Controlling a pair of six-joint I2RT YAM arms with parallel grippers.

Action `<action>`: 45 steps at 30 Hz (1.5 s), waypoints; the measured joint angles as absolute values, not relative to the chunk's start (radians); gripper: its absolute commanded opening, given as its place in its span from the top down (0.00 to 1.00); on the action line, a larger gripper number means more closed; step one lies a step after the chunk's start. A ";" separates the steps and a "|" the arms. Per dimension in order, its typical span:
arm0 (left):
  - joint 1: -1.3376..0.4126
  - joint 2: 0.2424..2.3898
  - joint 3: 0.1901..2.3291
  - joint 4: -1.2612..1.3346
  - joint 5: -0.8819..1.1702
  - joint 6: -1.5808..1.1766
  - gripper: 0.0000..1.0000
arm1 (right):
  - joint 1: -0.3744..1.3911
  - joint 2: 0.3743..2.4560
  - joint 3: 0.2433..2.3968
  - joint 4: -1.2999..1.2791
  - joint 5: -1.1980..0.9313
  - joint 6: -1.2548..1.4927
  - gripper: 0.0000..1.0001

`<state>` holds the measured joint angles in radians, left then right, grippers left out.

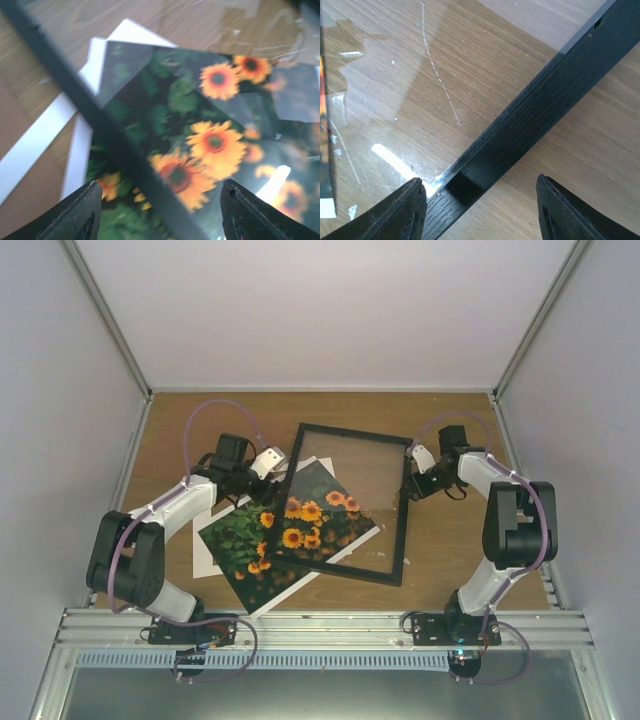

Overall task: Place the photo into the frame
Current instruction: Place the photo frame item in the photo frame, then move the photo frame to the center of the board.

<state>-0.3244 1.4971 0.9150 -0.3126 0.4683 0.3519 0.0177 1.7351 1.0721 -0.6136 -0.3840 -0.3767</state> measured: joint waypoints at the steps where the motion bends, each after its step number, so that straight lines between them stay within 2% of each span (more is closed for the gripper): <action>1: -0.302 1.498 0.915 -0.320 0.454 0.361 0.37 | 0.014 1.735 1.077 -0.618 -0.389 -0.377 0.39; 7: -0.240 1.559 0.911 -0.337 0.336 0.418 0.40 | -0.031 1.737 1.103 -0.656 -0.425 -0.376 0.39; 16: -0.242 1.674 0.909 -0.355 0.224 0.467 0.42 | -0.098 1.794 1.191 -0.701 -0.454 -0.358 0.40; 34: -0.476 1.767 0.977 -0.340 0.204 0.463 0.42 | -0.134 1.859 1.309 -0.679 -0.366 -0.298 0.41; 45: -0.471 1.767 0.984 -0.342 0.223 0.400 0.38 | -0.134 1.930 1.404 -0.619 -0.231 -0.227 0.44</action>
<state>-0.4713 1.7668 0.9840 -0.3420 0.2234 0.4000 -0.1345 1.9305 1.4036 -0.6193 -0.2310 -0.2268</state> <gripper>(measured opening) 0.605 0.557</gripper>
